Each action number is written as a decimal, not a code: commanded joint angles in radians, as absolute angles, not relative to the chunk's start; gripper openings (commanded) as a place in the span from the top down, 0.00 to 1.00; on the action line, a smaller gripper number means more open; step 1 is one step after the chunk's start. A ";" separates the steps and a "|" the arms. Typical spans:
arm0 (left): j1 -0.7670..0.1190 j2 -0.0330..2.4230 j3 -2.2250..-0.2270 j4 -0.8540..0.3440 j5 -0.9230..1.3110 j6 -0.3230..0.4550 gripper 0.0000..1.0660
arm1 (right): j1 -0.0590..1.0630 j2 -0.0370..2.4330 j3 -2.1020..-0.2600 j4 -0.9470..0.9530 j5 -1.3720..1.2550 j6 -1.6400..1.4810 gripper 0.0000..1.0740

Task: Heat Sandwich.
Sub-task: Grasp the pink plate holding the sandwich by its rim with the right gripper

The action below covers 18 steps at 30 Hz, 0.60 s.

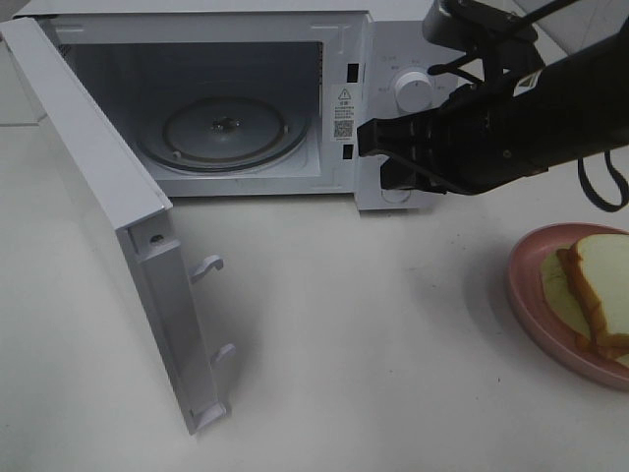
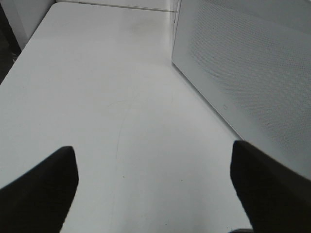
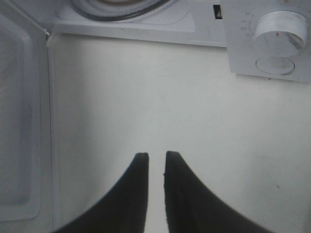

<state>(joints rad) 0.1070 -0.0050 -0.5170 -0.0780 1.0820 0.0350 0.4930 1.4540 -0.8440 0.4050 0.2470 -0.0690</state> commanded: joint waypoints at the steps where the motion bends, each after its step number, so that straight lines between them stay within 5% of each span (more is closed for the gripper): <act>1: 0.109 -0.022 -0.514 -0.078 1.069 0.029 0.25 | 0.490 1.442 -0.916 0.289 0.427 -0.080 0.74; 8: 0.109 -0.022 -0.514 -0.078 1.069 0.029 0.25 | 0.490 1.442 -1.078 0.028 0.838 0.036 0.38; 18: 0.109 -0.022 -0.514 -0.078 1.069 0.029 0.25 | 0.389 1.455 -1.159 -0.073 1.029 0.186 0.34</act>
